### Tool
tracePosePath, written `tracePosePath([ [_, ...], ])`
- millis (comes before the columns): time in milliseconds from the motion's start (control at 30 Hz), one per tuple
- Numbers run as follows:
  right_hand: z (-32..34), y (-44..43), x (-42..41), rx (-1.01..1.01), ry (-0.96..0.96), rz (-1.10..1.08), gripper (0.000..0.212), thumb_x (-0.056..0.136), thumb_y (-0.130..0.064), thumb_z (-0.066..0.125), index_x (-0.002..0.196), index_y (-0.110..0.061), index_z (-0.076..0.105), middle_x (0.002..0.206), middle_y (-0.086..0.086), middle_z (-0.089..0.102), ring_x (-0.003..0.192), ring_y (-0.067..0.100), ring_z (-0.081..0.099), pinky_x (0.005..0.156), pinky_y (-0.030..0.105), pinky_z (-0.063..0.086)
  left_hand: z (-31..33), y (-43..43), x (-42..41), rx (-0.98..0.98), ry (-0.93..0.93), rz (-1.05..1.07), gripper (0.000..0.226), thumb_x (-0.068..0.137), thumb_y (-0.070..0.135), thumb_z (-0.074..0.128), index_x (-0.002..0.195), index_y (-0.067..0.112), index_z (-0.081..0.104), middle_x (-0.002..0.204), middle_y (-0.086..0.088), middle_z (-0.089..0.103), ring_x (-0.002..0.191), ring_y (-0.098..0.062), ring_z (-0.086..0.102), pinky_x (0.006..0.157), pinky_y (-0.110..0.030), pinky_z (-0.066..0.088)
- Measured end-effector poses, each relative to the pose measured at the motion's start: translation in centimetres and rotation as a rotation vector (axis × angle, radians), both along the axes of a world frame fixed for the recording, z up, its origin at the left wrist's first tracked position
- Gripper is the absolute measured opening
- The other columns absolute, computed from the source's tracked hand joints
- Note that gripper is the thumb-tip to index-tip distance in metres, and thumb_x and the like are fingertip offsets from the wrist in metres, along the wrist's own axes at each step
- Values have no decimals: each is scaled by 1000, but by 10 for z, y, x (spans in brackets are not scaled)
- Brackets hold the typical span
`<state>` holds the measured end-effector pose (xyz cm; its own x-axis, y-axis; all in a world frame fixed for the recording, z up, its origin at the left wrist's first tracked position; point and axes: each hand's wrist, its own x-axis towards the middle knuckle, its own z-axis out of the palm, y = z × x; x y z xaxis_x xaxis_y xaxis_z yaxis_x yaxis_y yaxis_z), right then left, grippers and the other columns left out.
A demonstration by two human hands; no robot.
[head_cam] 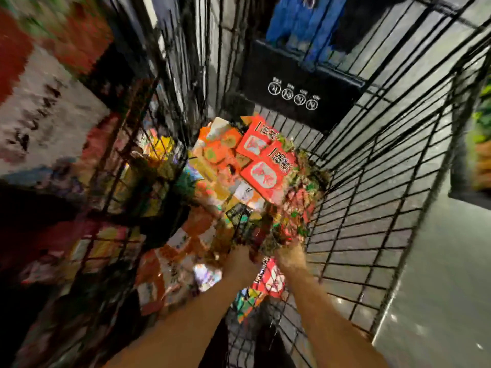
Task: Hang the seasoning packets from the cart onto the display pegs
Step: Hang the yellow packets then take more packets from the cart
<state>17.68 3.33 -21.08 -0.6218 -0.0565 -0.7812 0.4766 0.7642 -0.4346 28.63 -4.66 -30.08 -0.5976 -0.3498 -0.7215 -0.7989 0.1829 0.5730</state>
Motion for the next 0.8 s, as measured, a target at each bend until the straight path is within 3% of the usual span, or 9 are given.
tracePosePath([
  [100,11,-2,-5,139,301,219,44,86,-1,59,129,-12,61,122,14,66,107,34,65,89,44,56,23,-5,-5,-36,48,-75,24,86,27,67,66,24,54,68,-3,62,77,-30,66,61,-38,46],
  [233,20,-13,-23,281,587,900,79,81,-23,80,151,-23,44,154,9,39,144,36,35,118,52,34,52,-45,-13,-108,115,-272,12,101,19,53,99,15,64,85,-7,67,84,-29,66,75,-46,53],
  [300,31,-25,-35,326,561,1206,82,86,-42,77,156,-28,37,164,7,27,155,36,18,126,56,16,75,-73,-23,-224,157,-453,24,105,25,50,111,8,67,93,-13,71,88,-32,67,72,-43,52],
  [367,33,-33,-47,349,394,1337,68,91,-42,69,152,-28,43,161,6,37,153,33,25,126,54,14,104,-101,-37,-254,239,-566,22,106,27,51,109,13,68,88,-7,69,85,-28,66,65,-35,41],
  [500,39,-27,-54,196,190,1026,34,94,-36,63,126,-26,64,123,7,70,115,31,66,94,37,51,138,-135,-73,-117,490,-591,16,100,27,62,85,22,61,71,6,58,69,-10,56,63,-35,42],
  [600,43,-16,-60,247,169,769,25,95,-25,59,118,-16,65,118,11,71,109,34,67,85,36,51,114,-150,-112,43,498,-126,15,94,15,72,80,15,66,75,6,67,71,2,60,69,-23,46],
  [667,46,-4,-59,284,189,574,16,92,-19,58,106,-13,66,110,13,72,104,37,67,78,35,50,95,-149,-137,60,396,306,21,93,19,74,75,13,66,68,-5,66,73,-18,62,63,-32,48],
  [733,52,9,-51,281,235,388,16,89,-23,60,101,-18,69,102,9,74,100,36,69,79,37,55,79,-134,-149,204,161,535,21,97,14,66,77,11,61,67,-6,62,78,-24,57,55,-24,44],
  [800,60,14,-43,276,300,270,19,89,-29,56,98,-19,70,96,7,75,97,35,70,76,37,54,68,-108,-150,506,-62,566,12,101,19,59,102,7,61,101,-14,65,96,-25,59,70,-22,46],
])
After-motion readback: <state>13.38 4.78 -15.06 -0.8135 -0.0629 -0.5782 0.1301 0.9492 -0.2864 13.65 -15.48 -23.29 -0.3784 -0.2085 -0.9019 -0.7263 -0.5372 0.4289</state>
